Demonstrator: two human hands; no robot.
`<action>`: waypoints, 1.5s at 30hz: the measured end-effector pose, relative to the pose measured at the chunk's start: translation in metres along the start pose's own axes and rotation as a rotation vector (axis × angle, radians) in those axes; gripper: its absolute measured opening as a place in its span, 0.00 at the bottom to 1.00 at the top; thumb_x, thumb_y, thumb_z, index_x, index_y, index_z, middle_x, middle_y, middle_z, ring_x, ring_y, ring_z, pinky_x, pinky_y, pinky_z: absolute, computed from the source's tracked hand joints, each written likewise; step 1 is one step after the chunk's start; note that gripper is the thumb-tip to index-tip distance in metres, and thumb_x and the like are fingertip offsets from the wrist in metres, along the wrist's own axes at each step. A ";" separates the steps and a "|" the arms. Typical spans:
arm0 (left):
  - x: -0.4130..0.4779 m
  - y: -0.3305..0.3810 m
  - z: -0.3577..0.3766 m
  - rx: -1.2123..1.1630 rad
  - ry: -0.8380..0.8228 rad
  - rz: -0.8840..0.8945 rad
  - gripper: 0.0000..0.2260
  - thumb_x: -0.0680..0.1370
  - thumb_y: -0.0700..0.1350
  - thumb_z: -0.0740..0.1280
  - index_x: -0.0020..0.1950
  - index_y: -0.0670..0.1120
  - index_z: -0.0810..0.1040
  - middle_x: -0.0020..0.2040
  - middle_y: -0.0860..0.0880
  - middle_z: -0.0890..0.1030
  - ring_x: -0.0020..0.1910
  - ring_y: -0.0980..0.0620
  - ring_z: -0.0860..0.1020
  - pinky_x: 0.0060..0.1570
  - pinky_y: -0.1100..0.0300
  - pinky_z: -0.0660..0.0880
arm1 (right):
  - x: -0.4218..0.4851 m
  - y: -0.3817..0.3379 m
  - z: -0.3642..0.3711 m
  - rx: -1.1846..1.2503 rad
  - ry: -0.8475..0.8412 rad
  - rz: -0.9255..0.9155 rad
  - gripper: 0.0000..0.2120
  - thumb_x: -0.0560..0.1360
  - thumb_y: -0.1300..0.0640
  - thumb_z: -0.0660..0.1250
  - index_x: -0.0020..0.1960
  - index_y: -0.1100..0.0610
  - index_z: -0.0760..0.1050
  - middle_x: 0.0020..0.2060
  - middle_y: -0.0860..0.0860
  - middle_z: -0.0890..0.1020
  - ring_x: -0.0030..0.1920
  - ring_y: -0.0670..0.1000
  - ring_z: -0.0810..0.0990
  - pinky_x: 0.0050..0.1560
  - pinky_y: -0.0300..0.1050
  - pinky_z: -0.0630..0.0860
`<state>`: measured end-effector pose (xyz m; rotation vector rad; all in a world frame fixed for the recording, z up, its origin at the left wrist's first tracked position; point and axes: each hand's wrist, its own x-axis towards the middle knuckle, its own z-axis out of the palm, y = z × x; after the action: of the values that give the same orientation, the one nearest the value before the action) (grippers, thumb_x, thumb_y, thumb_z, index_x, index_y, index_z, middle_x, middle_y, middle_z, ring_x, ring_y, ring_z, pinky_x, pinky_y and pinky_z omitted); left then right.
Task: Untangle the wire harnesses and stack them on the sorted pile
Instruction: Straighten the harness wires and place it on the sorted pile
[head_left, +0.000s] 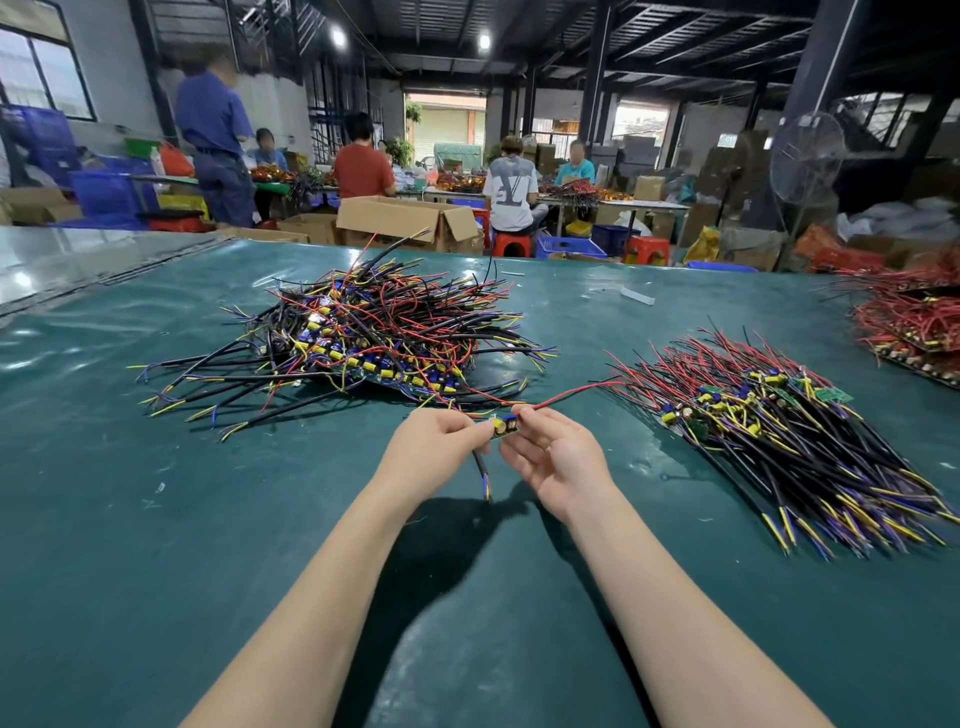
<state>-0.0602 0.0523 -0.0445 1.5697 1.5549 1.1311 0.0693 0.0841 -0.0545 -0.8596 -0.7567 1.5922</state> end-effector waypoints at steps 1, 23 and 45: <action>0.001 -0.001 -0.001 -0.075 0.010 -0.023 0.13 0.76 0.47 0.66 0.30 0.48 0.78 0.16 0.55 0.60 0.16 0.58 0.59 0.19 0.70 0.55 | 0.000 0.000 0.000 0.021 0.009 0.007 0.09 0.77 0.65 0.61 0.38 0.60 0.74 0.23 0.49 0.79 0.23 0.45 0.79 0.26 0.35 0.76; 0.002 -0.015 -0.014 -0.318 -0.272 -0.260 0.13 0.71 0.39 0.71 0.27 0.47 0.82 0.20 0.54 0.68 0.18 0.59 0.58 0.18 0.70 0.53 | 0.014 -0.024 -0.032 0.338 0.427 -0.083 0.11 0.75 0.67 0.63 0.34 0.63 0.71 0.15 0.50 0.74 0.16 0.44 0.73 0.19 0.33 0.71; -0.003 -0.009 -0.005 -0.376 -0.221 -0.160 0.11 0.77 0.43 0.65 0.35 0.46 0.80 0.29 0.53 0.80 0.23 0.62 0.67 0.21 0.72 0.60 | -0.006 0.001 0.011 -0.240 -0.039 -0.037 0.13 0.78 0.63 0.60 0.35 0.60 0.74 0.20 0.47 0.76 0.20 0.43 0.72 0.21 0.31 0.67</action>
<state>-0.0683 0.0497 -0.0506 1.2489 1.2158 1.0498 0.0601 0.0781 -0.0489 -0.9824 -1.0008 1.5090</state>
